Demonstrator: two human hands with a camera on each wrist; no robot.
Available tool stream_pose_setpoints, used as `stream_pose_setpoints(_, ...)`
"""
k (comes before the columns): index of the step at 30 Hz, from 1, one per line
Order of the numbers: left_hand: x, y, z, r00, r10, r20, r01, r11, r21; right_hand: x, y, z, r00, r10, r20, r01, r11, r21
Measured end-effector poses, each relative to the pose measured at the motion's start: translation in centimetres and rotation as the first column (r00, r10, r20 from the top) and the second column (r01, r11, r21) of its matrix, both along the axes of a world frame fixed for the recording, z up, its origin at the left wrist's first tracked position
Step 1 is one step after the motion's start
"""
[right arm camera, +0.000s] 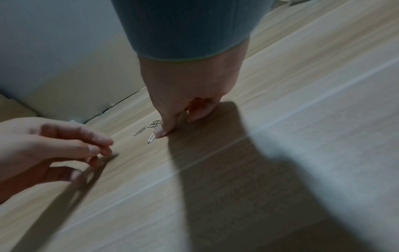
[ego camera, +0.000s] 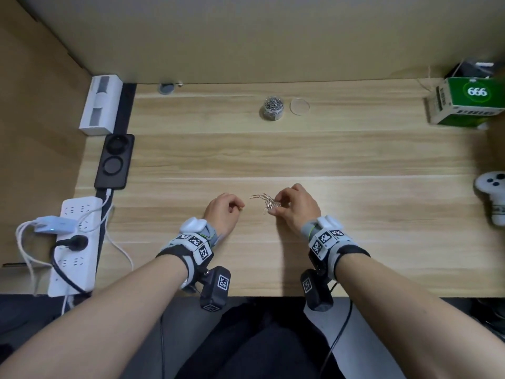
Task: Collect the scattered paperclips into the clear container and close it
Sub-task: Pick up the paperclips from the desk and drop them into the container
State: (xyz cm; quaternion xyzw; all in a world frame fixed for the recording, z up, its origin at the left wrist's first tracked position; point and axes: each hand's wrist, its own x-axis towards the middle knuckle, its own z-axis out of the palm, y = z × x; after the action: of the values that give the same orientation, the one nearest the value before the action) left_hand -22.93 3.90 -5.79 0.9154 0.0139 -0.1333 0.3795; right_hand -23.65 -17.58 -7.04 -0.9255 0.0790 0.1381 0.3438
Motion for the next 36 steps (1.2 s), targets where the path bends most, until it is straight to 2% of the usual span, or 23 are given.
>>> stream_pose_setpoints(5, 0.2, -0.9, 0.0, 0.998, -0.053, 0.015, 0.053, 0.998, -0.024, 0.4, 0.2, 0.0, 1.000, -0.028, -0.006, 0.028, 0.999, 0.018)
stream_pose_setpoints(10, 1.5, -2.4, -0.5, 0.988, -0.150, -0.031, 0.152, 0.985, 0.082, 0.8, 0.0, 0.0, 0.999, -0.035, -0.020, 0.035, 0.999, 0.022)
stream_pose_setpoints(17, 2.7, -3.5, -0.8, 0.975, -0.222, -0.008, 0.221, 0.967, 0.130, 0.5, -1.2, -0.5, 0.992, -0.126, -0.023, 0.128, 0.981, 0.145)
stream_pose_setpoints(21, 3.2, -4.3, -0.8, 0.969, -0.249, -0.005, 0.247, 0.958, 0.149, 0.6, -1.6, -0.1, 0.992, -0.122, -0.044, 0.128, 0.975, 0.181)
stream_pose_setpoints(31, 4.0, -5.4, -0.6, 0.939, -0.337, -0.073, 0.345, 0.912, 0.222, 1.1, -2.1, 0.3, 0.991, -0.110, -0.079, 0.119, 0.984, 0.131)
stream_pose_setpoints(36, 4.1, -5.6, -0.5, 0.916, -0.394, -0.078, 0.401, 0.886, 0.231, 1.6, -2.3, 0.4, 0.983, -0.136, -0.122, 0.155, 0.973, 0.170)
